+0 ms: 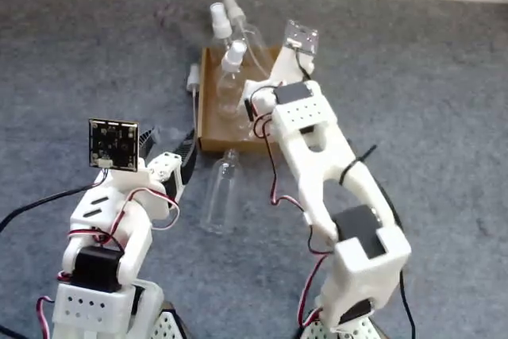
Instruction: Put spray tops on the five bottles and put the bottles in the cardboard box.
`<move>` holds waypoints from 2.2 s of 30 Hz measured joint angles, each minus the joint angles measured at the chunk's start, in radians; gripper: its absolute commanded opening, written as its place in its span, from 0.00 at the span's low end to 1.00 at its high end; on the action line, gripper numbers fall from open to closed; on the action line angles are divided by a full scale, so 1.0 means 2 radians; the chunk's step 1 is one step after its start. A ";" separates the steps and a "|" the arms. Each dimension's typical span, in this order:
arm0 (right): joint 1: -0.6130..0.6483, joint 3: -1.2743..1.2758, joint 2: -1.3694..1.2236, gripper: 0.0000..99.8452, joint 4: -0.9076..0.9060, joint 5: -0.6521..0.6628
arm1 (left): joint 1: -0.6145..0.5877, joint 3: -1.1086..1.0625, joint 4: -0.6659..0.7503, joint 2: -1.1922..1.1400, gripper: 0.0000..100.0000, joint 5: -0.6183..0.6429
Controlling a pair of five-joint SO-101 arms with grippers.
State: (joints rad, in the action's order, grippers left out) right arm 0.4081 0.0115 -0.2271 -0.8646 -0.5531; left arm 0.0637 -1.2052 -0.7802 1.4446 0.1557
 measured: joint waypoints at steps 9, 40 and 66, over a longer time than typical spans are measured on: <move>0.000 -0.059 -0.077 0.26 0.000 0.000 | 0.000 -0.003 0.000 -0.001 0.17 0.000; -0.055 -0.139 -0.081 0.00 -0.119 0.000 | 0.000 -0.003 0.000 -0.001 0.17 0.000; -0.250 -0.161 0.028 0.00 -0.298 0.260 | 0.000 -0.003 0.000 -0.001 0.17 0.000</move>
State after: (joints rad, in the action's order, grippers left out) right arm -0.0921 -0.3107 -0.1718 -1.4599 -0.0330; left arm 0.0637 -1.2114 -0.7802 1.4431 0.1557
